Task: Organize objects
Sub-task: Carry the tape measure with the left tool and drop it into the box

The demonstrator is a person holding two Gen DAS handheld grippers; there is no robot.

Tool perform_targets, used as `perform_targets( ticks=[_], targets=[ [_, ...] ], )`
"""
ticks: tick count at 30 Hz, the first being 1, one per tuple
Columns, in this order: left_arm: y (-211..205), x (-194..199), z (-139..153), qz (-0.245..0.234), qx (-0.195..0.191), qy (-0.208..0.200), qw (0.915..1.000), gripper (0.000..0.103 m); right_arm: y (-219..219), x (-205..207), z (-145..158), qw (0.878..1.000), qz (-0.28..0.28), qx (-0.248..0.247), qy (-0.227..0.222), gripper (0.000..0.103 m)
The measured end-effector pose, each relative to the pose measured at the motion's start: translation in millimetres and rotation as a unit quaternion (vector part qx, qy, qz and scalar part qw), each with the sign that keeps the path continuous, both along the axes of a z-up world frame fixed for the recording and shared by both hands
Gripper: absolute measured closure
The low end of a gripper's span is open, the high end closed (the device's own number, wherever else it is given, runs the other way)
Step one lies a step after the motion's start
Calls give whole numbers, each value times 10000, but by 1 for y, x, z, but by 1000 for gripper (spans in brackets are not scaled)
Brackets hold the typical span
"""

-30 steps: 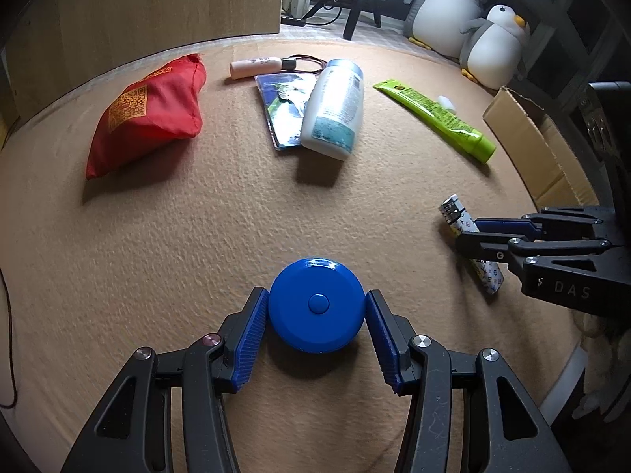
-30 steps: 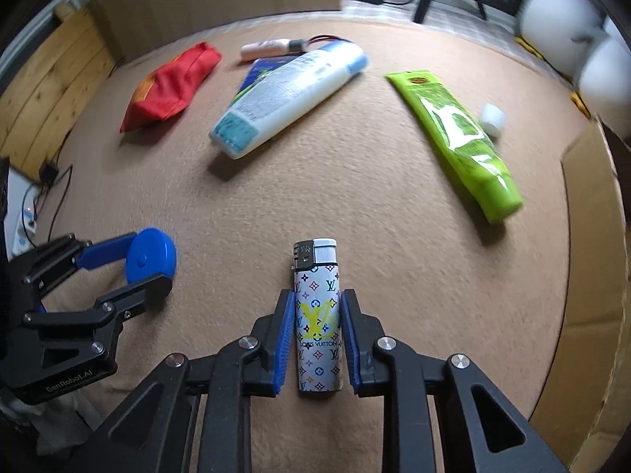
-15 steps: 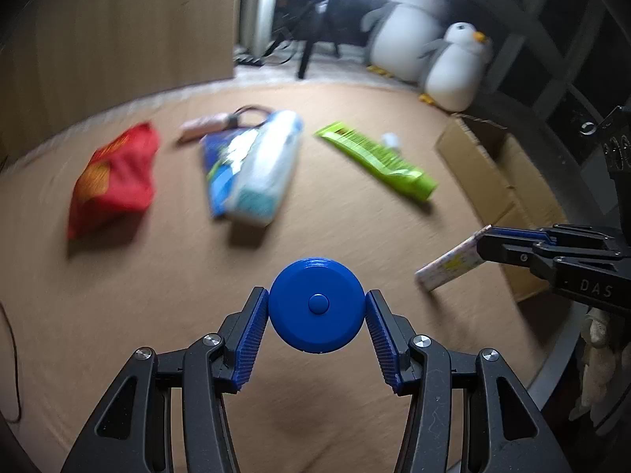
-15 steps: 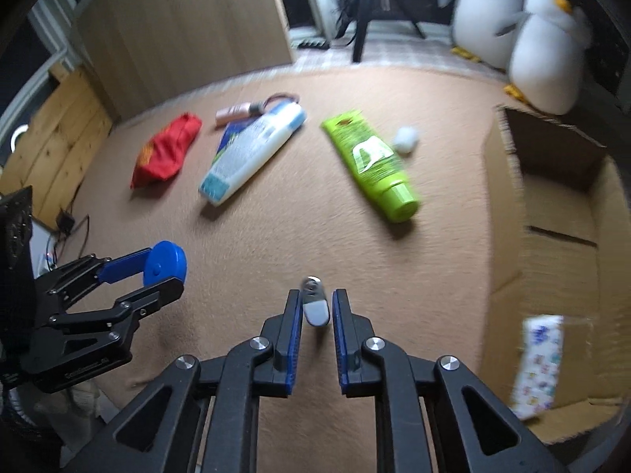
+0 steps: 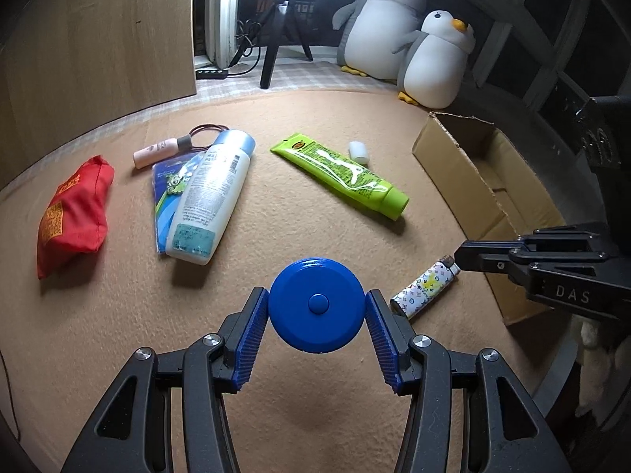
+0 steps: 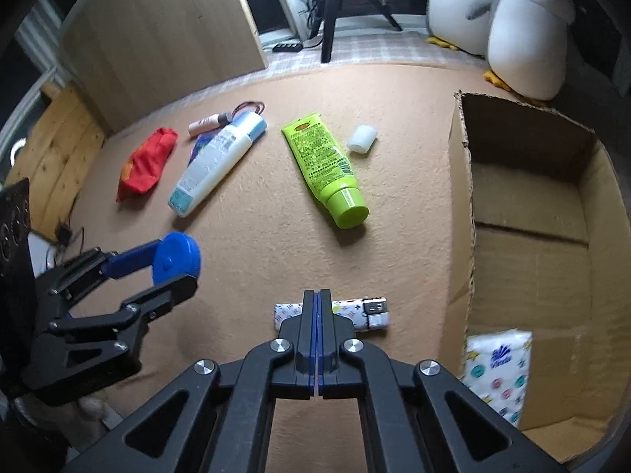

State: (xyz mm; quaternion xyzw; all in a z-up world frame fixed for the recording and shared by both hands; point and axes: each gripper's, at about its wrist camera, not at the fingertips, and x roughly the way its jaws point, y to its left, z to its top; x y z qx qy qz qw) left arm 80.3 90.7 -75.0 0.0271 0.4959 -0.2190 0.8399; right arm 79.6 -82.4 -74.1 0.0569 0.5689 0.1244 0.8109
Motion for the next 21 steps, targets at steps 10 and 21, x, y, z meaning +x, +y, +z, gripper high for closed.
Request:
perform_targets(
  ticks=[10, 21],
  targets=[
    [-2, -2, 9, -99, -75, -47, 9999, 49, -8, -2, 3, 10000, 8, 12, 64, 101],
    [-81, 1, 34, -956, -388, -234, 9944, 49, -57, -46, 32, 9961, -809, 70, -336, 64]
  ],
)
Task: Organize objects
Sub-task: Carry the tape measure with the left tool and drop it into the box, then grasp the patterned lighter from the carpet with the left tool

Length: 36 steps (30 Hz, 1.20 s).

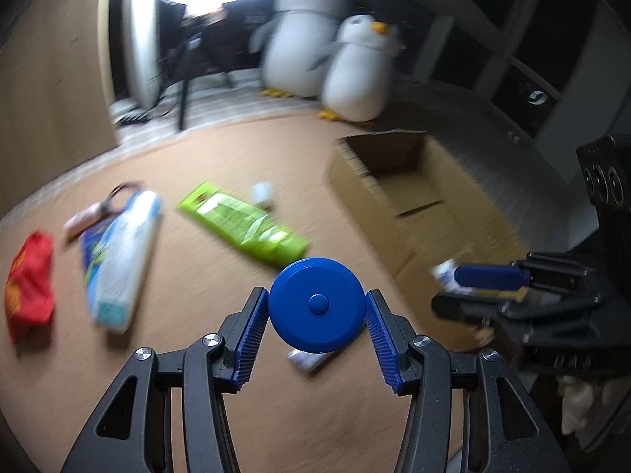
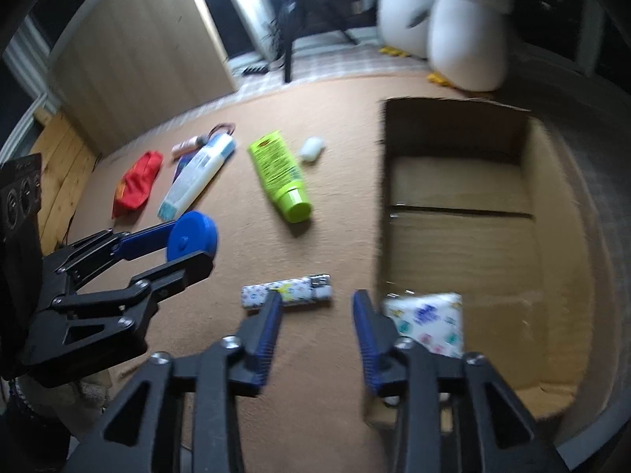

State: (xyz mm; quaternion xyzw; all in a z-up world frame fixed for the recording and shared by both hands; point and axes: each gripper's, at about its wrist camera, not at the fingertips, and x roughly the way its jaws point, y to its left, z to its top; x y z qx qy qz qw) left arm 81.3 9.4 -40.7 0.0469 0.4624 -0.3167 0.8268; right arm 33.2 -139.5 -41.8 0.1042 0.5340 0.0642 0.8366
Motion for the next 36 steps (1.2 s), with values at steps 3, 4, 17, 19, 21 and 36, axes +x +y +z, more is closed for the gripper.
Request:
perform_targets(
  ticks=[3, 4, 17, 19, 21, 36],
  targets=[
    [-32, -1, 7, -298, -63, -48, 9995, 49, -19, -14, 6, 9995, -305, -9, -67, 58],
    [-42, -1, 8, -378, -75, -61, 9992, 49, -26, -19, 7, 9990, -427, -42, -108, 57],
    [-146, -7, 6, -1176, -45, -102, 9930, 48, -91, -67, 4, 9906, -1360, -88, -100, 54],
    [-149, -9, 7, -1232, -47, -91, 9923, 48, -95, -71, 3, 9894, -1445, -36, -111, 54],
    [-153, -10, 7, -1267, -28, -132, 9919, 48, -99, -74, 2, 9884, -1516, 16, -122, 54],
    [-75, 18, -3, -724, 262, -178, 9969, 48, -91, -78, -1, 9859, -1623, 310, -253, 50]
  ],
)
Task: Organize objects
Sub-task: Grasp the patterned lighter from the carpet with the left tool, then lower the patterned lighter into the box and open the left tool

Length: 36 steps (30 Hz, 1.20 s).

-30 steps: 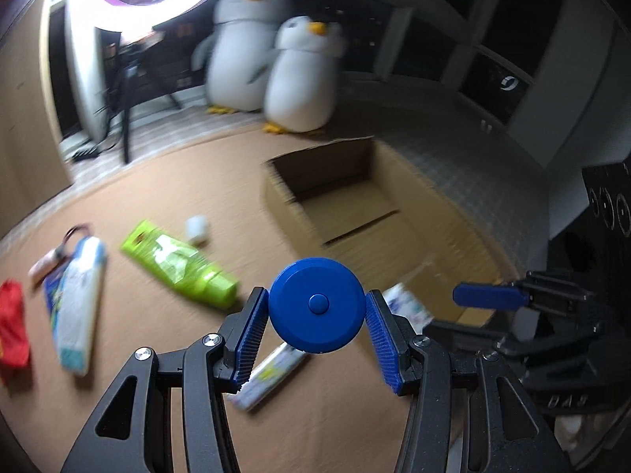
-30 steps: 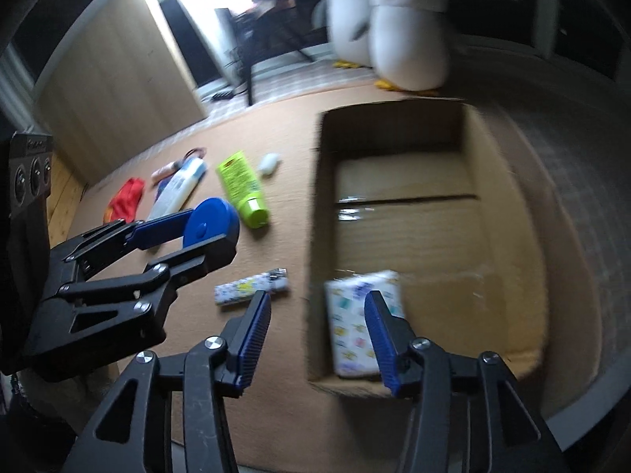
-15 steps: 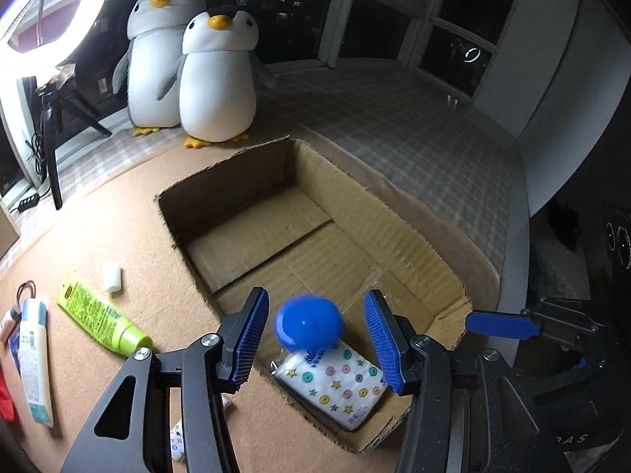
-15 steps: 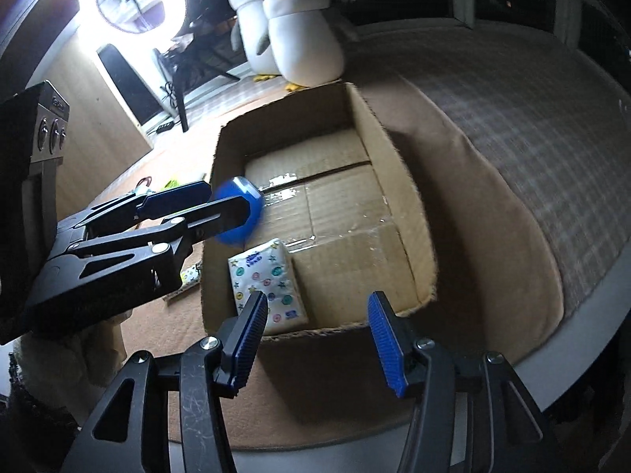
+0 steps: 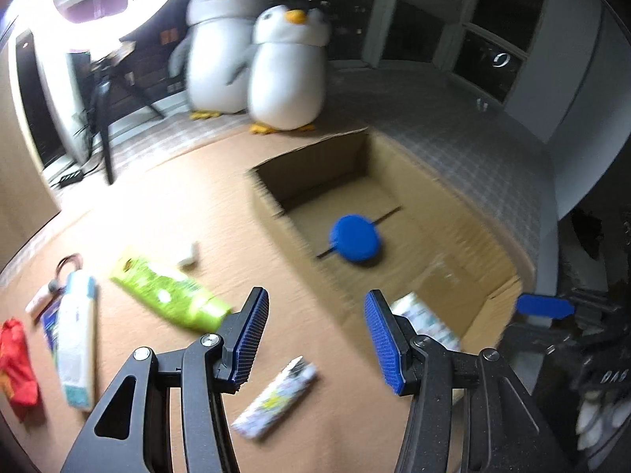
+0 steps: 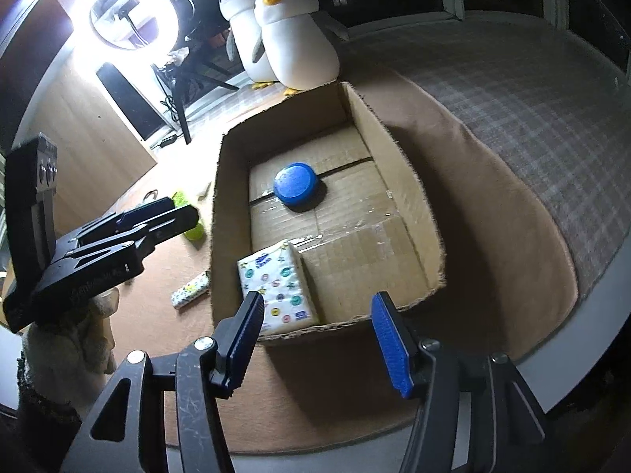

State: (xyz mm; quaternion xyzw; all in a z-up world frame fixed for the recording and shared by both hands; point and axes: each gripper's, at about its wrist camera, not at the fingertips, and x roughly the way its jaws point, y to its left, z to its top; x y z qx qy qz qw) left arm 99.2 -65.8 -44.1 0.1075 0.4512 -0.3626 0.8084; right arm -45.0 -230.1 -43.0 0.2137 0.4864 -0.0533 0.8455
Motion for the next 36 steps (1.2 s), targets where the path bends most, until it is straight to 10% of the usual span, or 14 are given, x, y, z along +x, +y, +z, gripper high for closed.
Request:
perform_targets(
  ticks=[20, 36],
  targets=[
    [23, -10, -79, -691, 1021, 314, 9919, 50, 30, -4, -6, 9994, 189, -30, 277, 49],
    [17, -26, -78, -887, 1078, 297, 9898, 77, 24, -13, -8, 9994, 63, 8, 352, 49]
  ],
)
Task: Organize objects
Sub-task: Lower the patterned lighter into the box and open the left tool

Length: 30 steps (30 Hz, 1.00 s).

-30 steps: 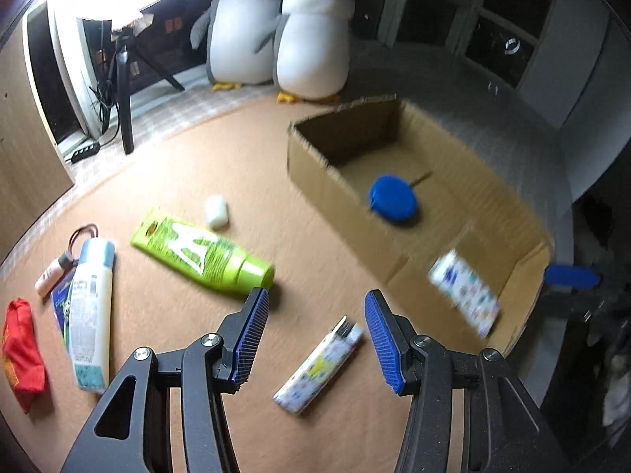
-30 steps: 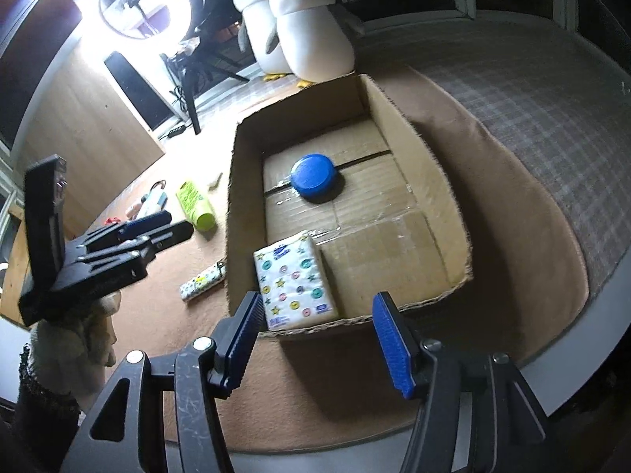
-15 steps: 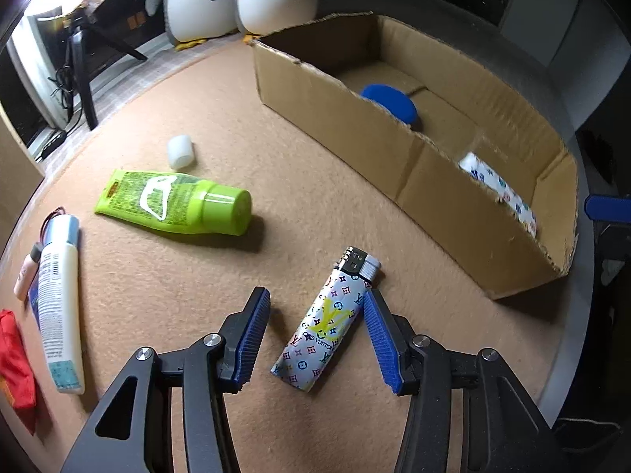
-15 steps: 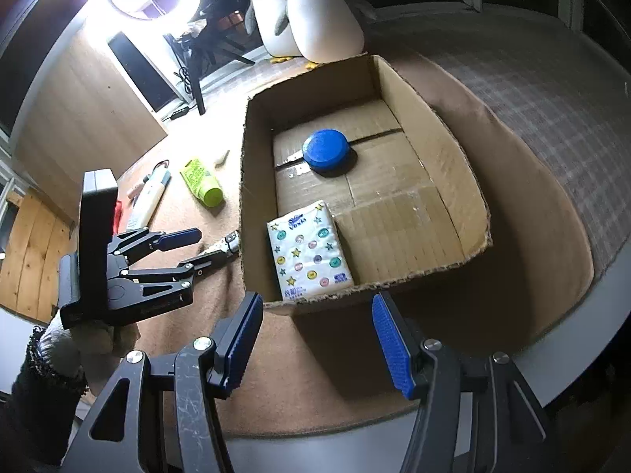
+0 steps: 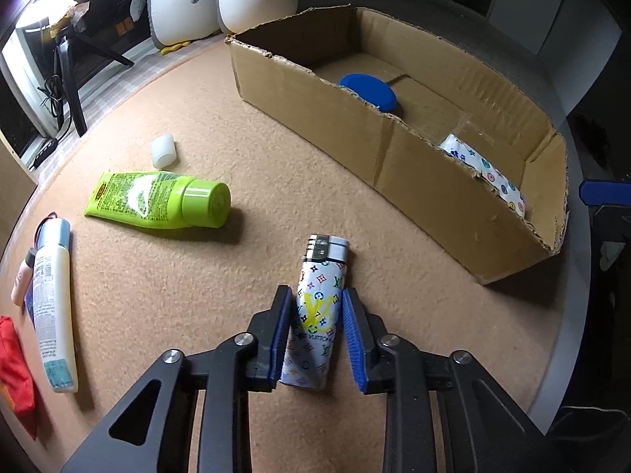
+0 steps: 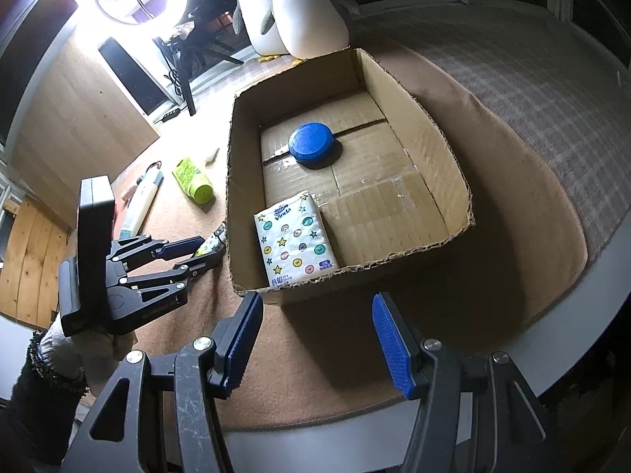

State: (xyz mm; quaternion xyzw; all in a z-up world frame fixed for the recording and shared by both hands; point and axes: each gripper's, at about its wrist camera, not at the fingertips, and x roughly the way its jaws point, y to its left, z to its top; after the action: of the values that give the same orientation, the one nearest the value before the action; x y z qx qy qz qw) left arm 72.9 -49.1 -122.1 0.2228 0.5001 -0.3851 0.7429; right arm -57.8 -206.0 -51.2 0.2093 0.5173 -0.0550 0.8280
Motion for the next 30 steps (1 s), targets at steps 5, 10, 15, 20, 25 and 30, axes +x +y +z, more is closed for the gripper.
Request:
perform_targets(
  ticks=[5, 10, 15, 20, 25, 30],
  targets=[
    [3, -3, 1, 165, -86, 38, 9998, 78, 1, 0, 1, 10000, 6, -13, -19, 49],
    [11, -7, 5, 396, -193, 130, 9989, 78, 0, -2, 2, 10000, -20, -20, -38, 49],
    [20, -3, 16, 555, -317, 108, 9979, 78, 1, -3, 3, 10000, -21, -23, -41, 49],
    [24, 0, 37, 694, -529, 53, 9962, 78, 1, -3, 5, 10000, 2, -72, -62, 49],
    [14, 1, 62, 733, -779, -53, 9943, 78, 1, -5, 8, 9999, 20, -139, -70, 49],
    [-4, 3, 82, 644, -970, -162, 9931, 78, 1, -7, 9, 9998, 11, -206, -71, 49]
  ],
)
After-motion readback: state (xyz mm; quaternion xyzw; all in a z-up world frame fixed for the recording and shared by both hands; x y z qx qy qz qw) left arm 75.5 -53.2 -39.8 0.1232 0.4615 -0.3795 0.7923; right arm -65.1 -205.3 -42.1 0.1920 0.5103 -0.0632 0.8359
